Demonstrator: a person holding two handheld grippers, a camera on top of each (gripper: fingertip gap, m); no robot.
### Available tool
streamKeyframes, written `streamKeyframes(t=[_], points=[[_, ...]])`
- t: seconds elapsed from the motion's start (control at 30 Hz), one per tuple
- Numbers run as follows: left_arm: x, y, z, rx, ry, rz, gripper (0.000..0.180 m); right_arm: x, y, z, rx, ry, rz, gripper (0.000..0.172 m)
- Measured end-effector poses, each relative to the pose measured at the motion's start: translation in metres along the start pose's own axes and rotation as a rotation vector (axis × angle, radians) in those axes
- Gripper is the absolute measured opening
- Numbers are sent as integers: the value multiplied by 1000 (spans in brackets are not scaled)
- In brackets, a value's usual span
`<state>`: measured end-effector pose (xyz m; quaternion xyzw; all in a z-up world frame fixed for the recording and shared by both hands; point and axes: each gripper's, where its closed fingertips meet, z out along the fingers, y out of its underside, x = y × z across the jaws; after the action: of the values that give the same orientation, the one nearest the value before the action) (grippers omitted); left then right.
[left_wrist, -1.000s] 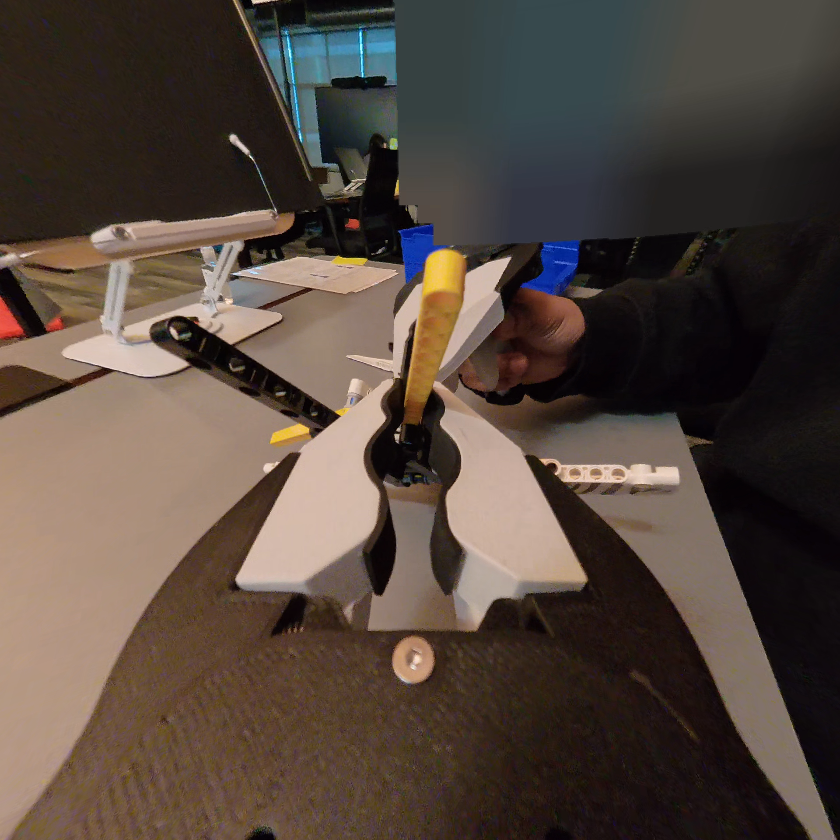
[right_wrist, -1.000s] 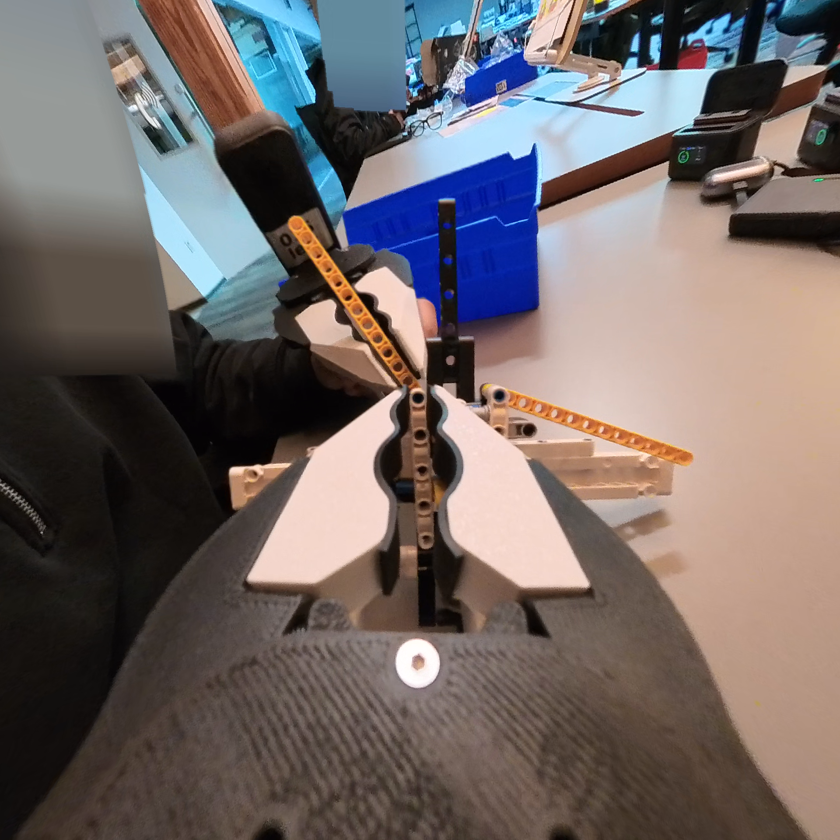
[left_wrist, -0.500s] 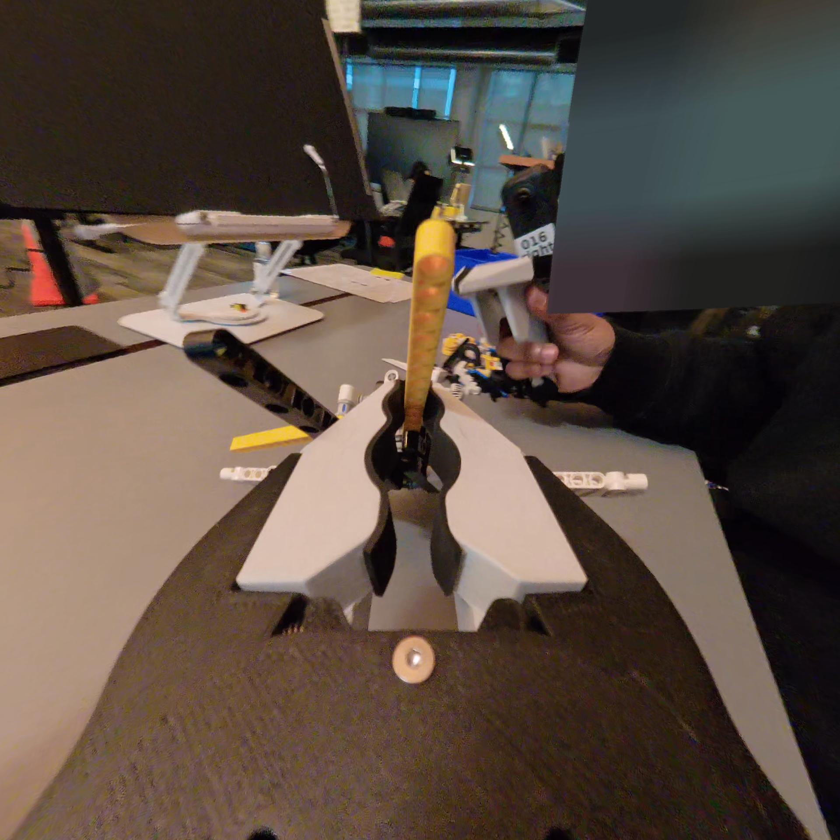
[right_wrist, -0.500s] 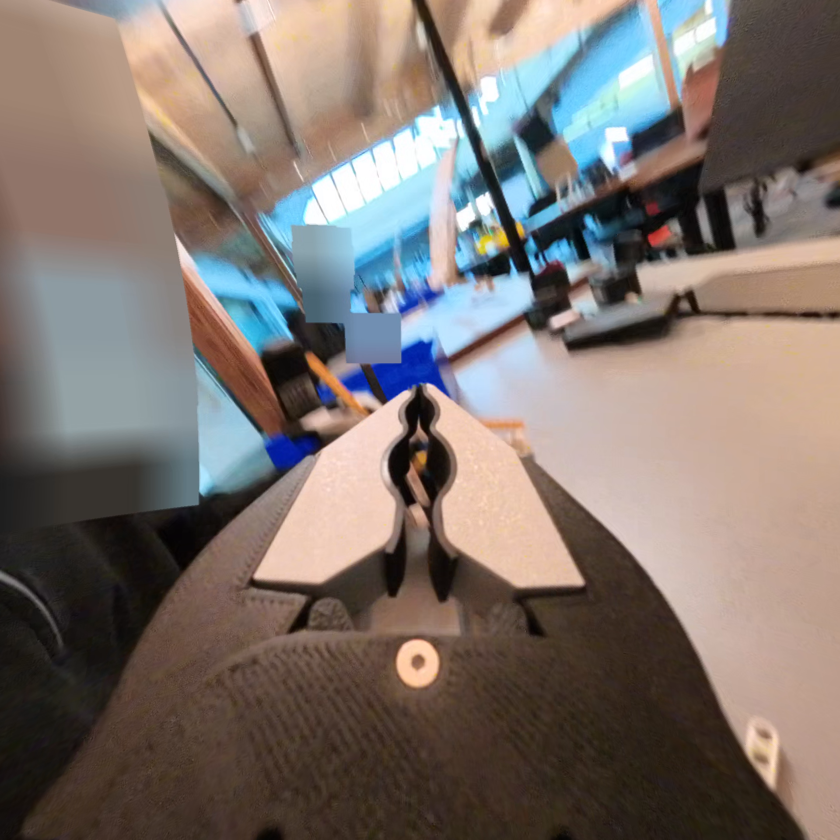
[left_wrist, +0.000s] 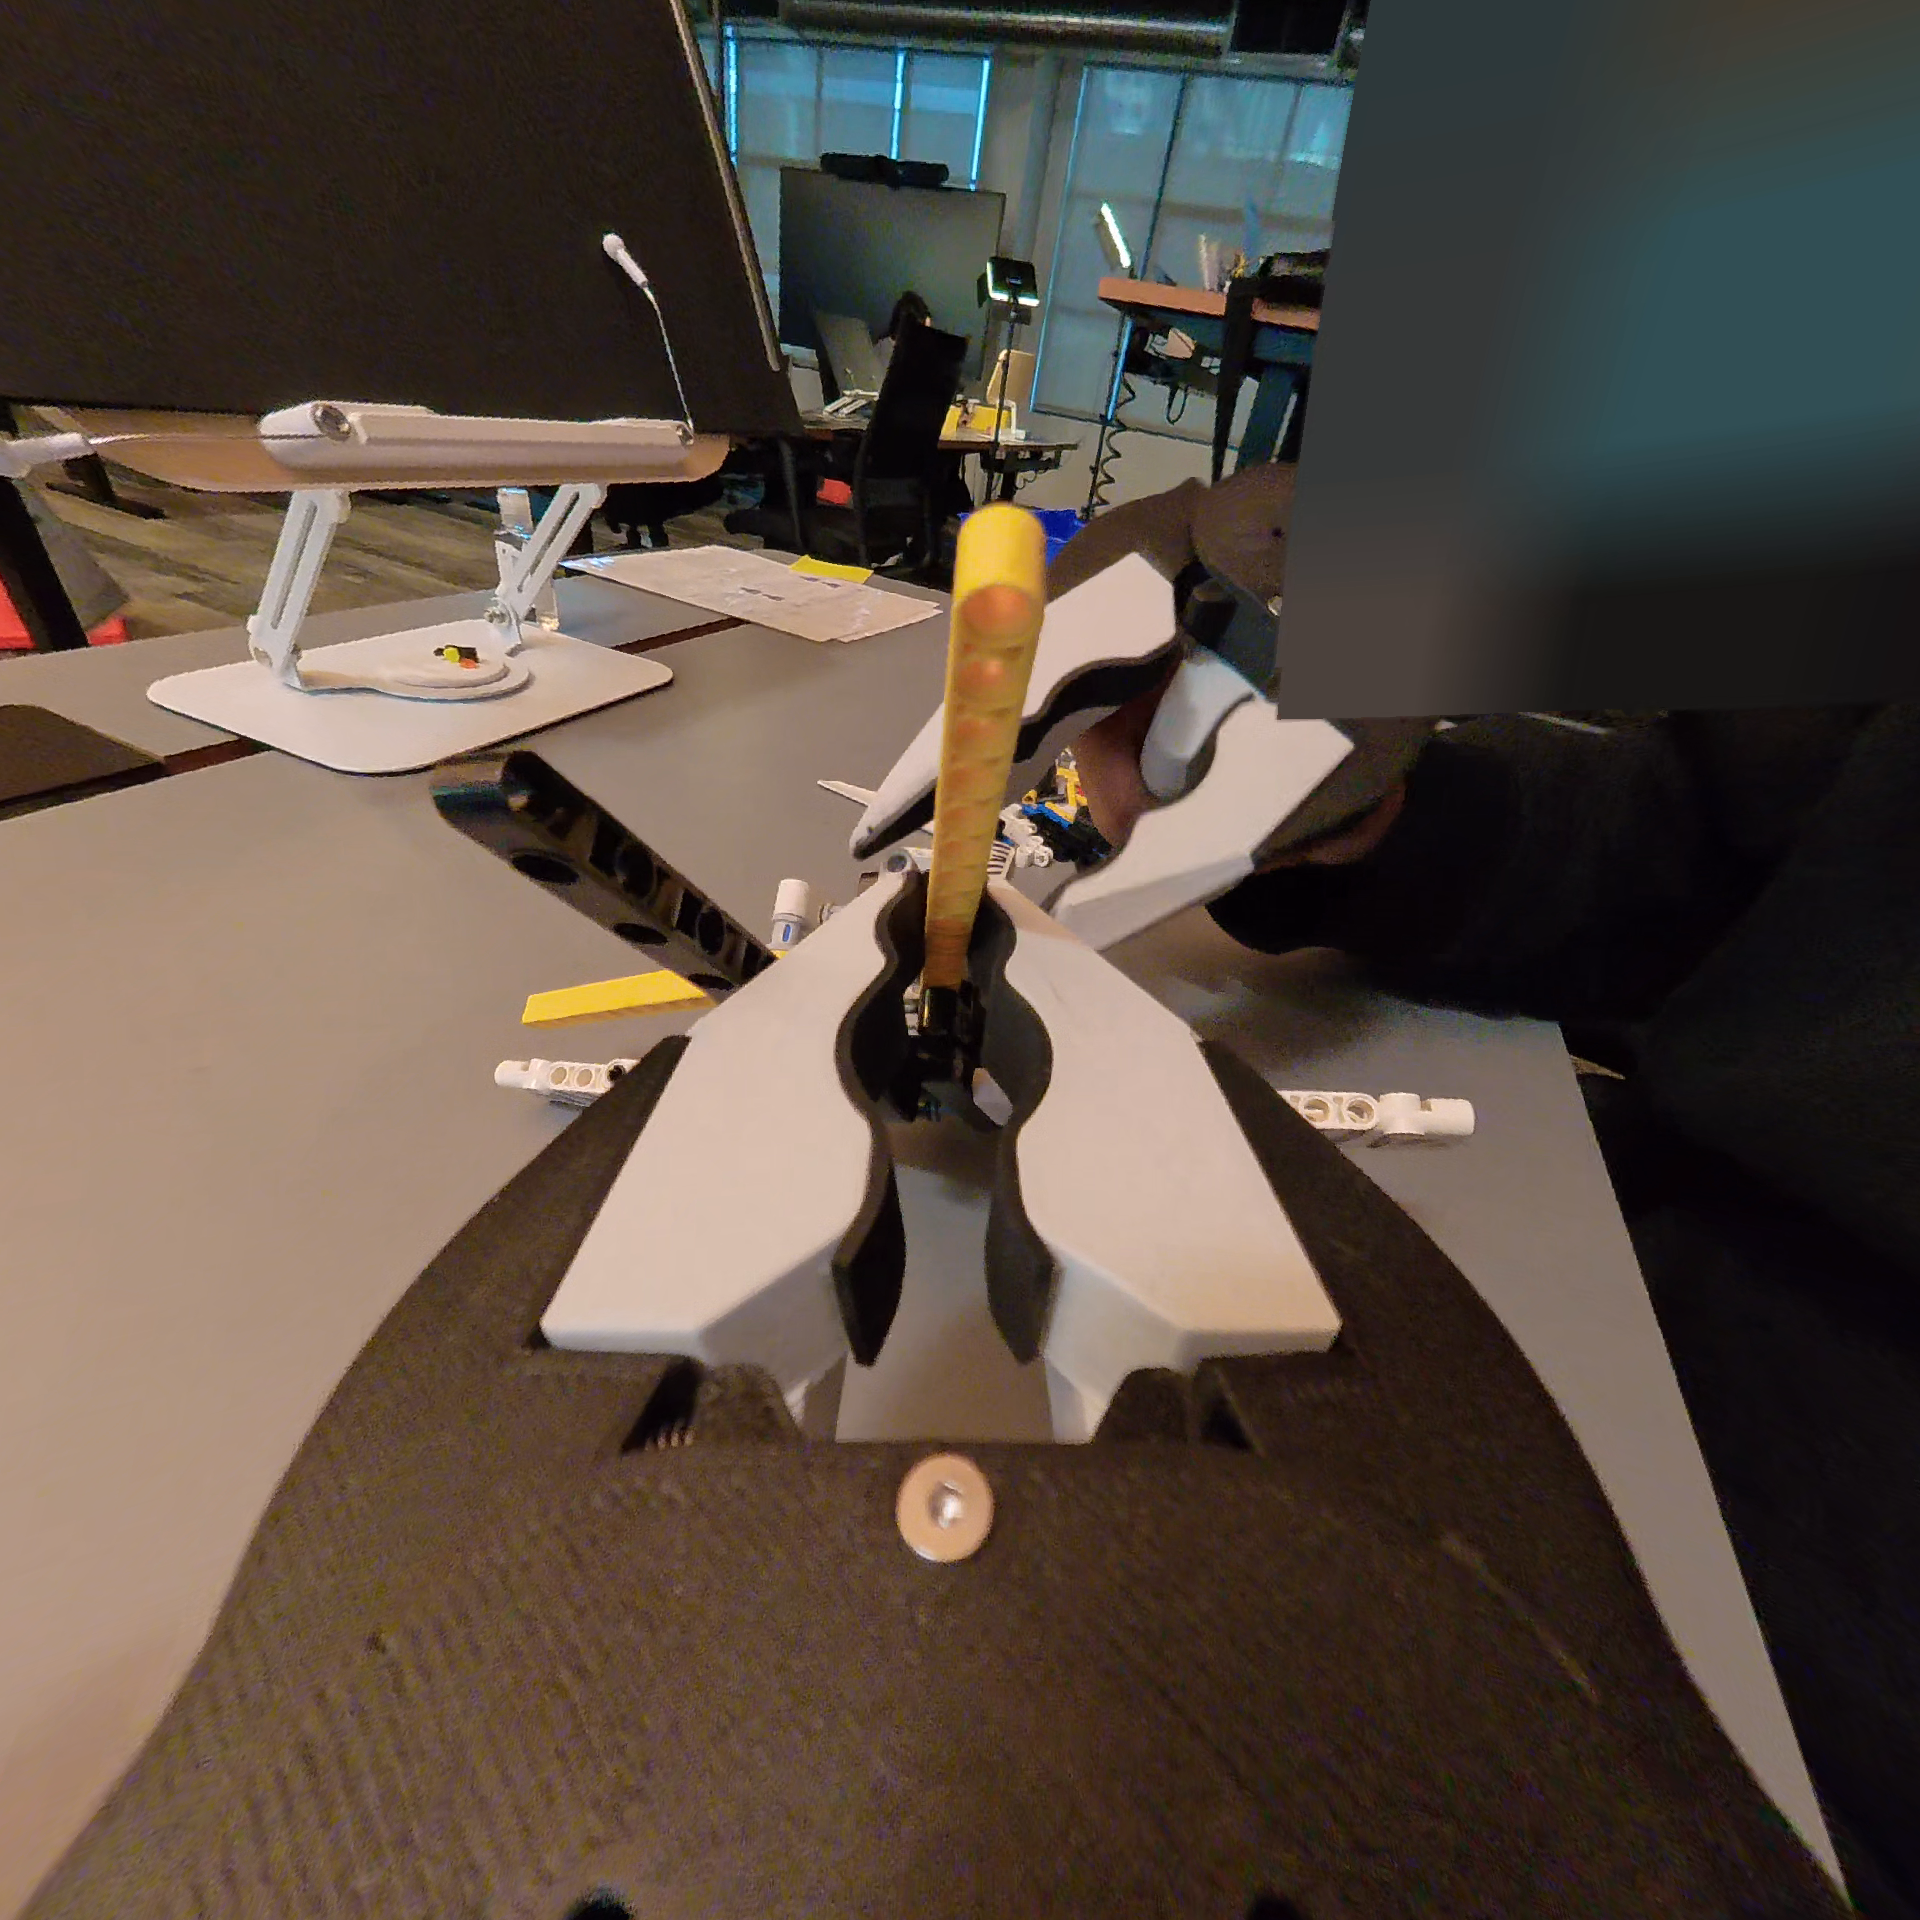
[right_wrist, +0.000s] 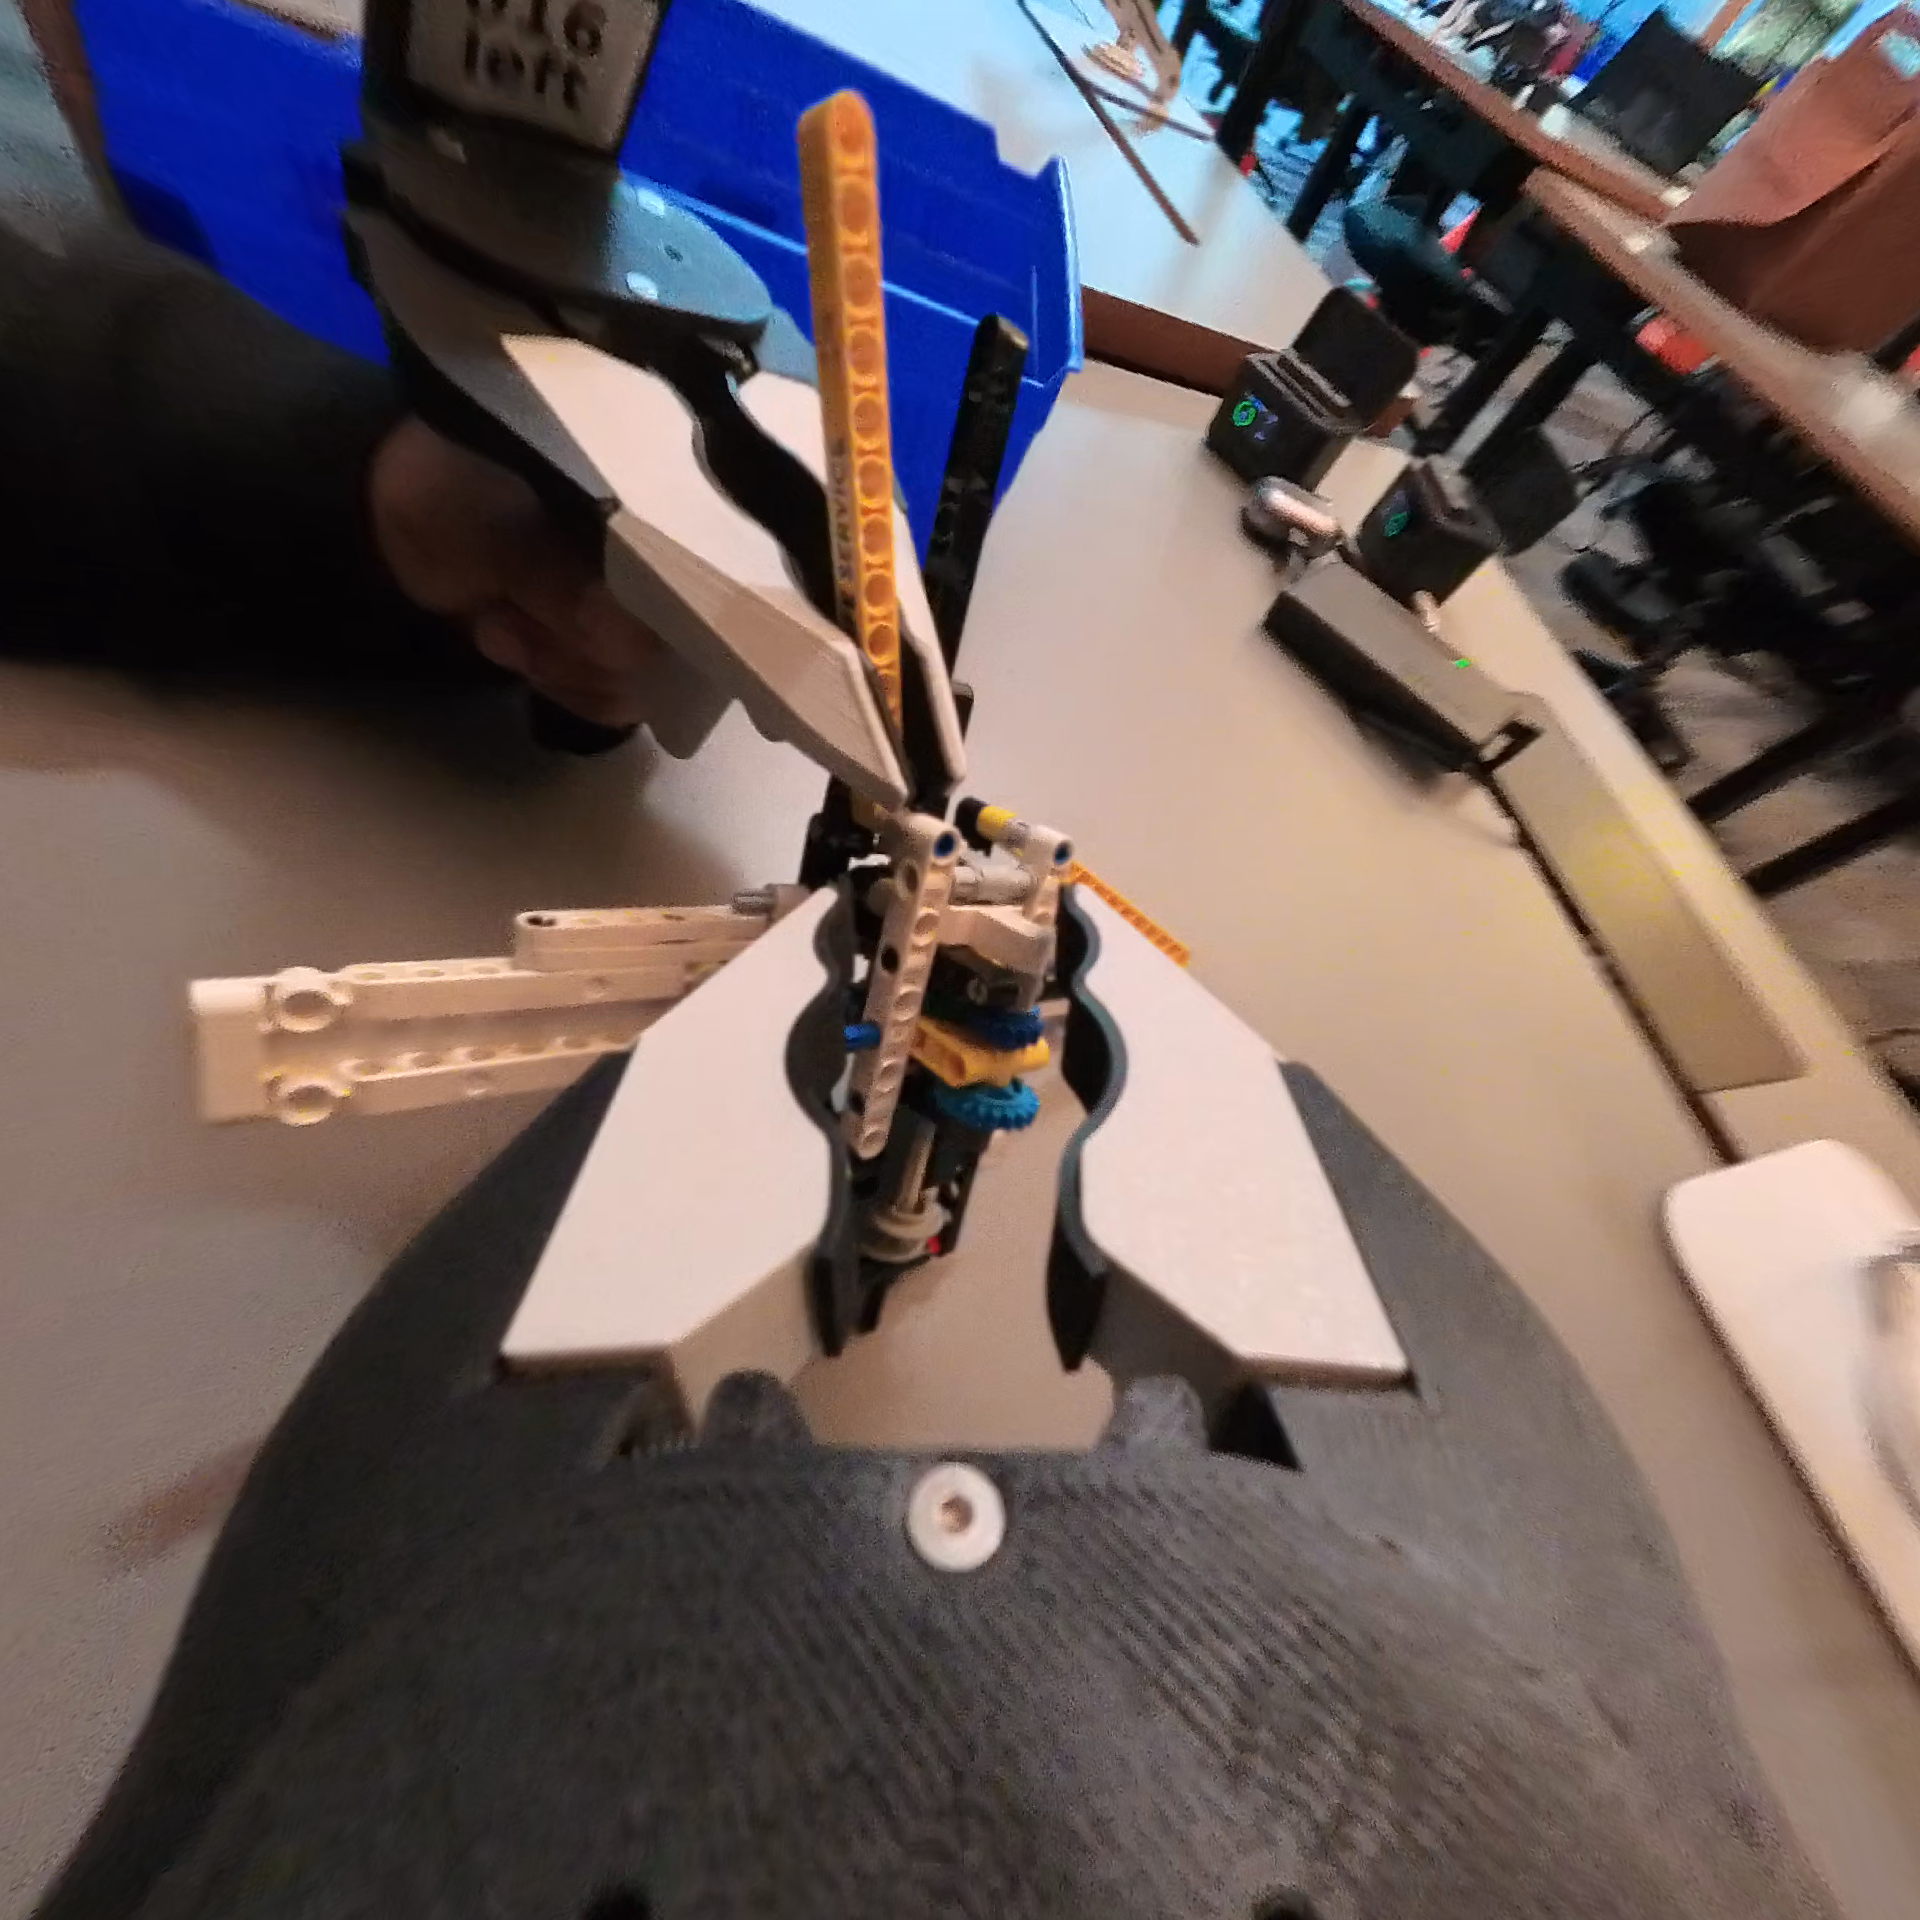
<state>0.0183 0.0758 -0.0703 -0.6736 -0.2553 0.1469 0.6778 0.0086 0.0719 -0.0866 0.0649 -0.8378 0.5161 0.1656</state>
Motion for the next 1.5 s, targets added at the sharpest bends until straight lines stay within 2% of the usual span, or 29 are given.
streamKeyframes(t=[0.07,0.1,0.13,0.17,0.37,0.57,0.67,0.8,1.1,1.23,1.37,1.5], points=[[-4,0,-2,4,-22,-13,6,-1,-1,5,-28,60,-82,33],[-7,0,-3,5,-36,-19,5,-1,-3,6,-33,94,-109,27],[-8,0,-4,7,-41,-22,5,0,-5,5,-34,129,-126,13],[-8,1,-4,3,-49,-17,5,1,-6,5,-33,154,-131,8],[-6,10,2,-57,-95,52,6,5,-3,-1,-37,212,-89,6],[-8,15,7,-103,-174,92,6,6,4,8,-143,331,-293,8],[-7,13,7,-93,-205,97,7,10,3,4,-140,343,-238,7],[2,-1,6,0,-189,25,8,14,-15,-10,4,357,-102,6],[7,-14,9,78,-235,-6,9,20,-27,-21,140,330,126,6],[8,-10,6,61,-237,35,8,16,-26,-20,153,304,117,6],[6,0,7,6,-240,56,7,6,-12,-13,89,264,73,8],[2,9,7,-40,-251,67,7,8,-12,-36,152,351,-2,17]])
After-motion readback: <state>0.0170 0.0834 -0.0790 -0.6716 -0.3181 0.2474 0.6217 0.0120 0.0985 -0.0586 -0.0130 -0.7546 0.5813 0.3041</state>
